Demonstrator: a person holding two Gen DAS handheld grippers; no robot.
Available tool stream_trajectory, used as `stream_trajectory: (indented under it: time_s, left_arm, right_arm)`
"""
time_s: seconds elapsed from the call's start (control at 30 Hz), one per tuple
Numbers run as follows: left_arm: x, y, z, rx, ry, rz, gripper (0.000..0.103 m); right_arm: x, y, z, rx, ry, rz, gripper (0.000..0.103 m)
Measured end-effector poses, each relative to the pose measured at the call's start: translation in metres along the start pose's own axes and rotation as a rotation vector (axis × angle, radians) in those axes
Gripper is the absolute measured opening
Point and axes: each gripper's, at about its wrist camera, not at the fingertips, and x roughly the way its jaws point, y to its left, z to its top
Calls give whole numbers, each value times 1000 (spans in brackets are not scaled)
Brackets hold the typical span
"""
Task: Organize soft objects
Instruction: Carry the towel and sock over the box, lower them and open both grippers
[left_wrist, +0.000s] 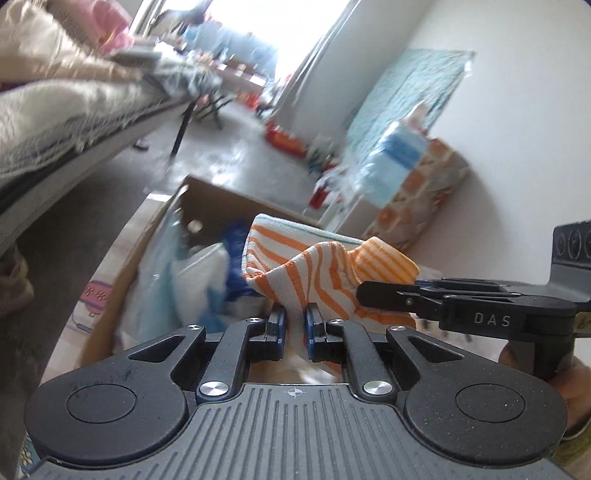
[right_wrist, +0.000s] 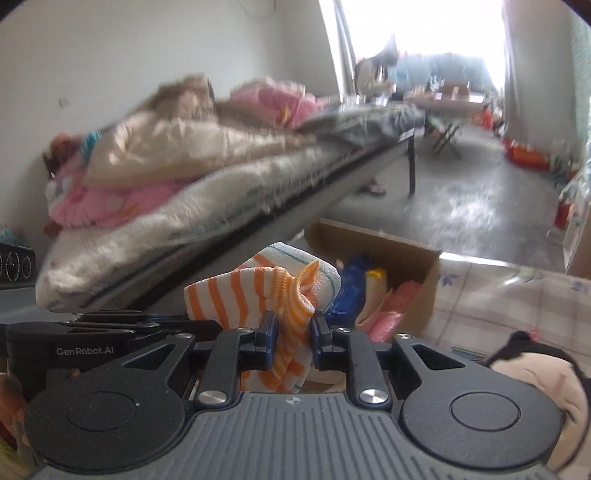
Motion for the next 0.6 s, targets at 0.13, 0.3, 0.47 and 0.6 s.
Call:
stream_trajectory:
  time_s: [0.13, 0.3, 0.47, 0.6]
  left_arm:
    - [35, 32, 7, -57, 119, 41, 9]
    - [65, 49, -6, -88, 259, 77, 9]
    - [79, 52, -6, -78, 310, 106, 11]
    - [86, 58, -3, -105, 350, 93, 12]
  right_arm:
    - [76, -6, 11, 0, 183, -23, 21]
    - [141, -6, 5, -69, 403, -89, 21]
    - [177, 0, 0, -179, 554, -142, 21]
    - [193, 8, -2, -269, 625, -183, 21]
